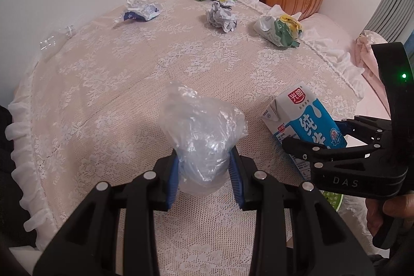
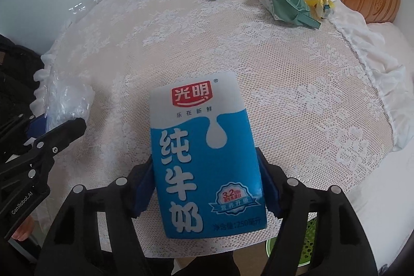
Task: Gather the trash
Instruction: 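Carry the plastic bag and milk carton toward the green basket with both tools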
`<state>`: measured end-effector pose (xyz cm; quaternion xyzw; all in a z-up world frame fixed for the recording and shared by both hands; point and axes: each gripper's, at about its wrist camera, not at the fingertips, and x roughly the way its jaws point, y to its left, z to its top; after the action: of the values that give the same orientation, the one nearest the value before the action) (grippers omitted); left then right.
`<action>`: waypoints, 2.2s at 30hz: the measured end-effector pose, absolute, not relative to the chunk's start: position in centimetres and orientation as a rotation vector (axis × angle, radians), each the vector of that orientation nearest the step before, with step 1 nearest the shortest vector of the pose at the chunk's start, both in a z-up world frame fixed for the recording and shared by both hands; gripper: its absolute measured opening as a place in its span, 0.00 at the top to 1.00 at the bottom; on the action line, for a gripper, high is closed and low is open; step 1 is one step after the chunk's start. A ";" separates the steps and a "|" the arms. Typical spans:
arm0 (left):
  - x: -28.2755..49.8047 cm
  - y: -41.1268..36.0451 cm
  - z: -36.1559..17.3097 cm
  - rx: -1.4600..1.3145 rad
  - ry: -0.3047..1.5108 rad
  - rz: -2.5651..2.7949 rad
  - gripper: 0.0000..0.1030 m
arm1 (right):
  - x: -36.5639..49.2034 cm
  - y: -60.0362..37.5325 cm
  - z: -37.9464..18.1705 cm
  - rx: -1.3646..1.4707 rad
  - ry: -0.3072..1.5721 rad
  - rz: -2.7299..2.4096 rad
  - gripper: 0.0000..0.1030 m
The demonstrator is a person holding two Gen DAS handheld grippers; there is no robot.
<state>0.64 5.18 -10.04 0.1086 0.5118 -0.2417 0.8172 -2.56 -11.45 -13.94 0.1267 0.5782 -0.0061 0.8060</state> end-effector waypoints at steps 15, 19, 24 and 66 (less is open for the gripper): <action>-5.2 -4.7 -7.4 0.362 1.017 -0.755 0.67 | -14.9 -20.6 -9.6 0.438 1.102 -0.279 0.33; -8.2 -8.9 -7.4 0.412 1.008 -0.850 0.68 | -20.4 -24.1 -9.9 0.509 1.089 -0.396 0.33; -12.7 -14.6 -8.3 0.482 1.011 -0.979 0.68 | -27.8 -28.3 -11.2 0.587 1.088 -0.551 0.33; -25.9 -25.4 -10.4 0.623 0.981 -1.129 0.21 | -39.5 -36.0 -13.9 0.662 1.085 -0.637 0.33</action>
<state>-25.91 -25.38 -10.36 0.2786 0.4387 -0.5046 0.6894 -39.52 -35.97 -13.88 0.3039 0.4978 -0.2922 0.7579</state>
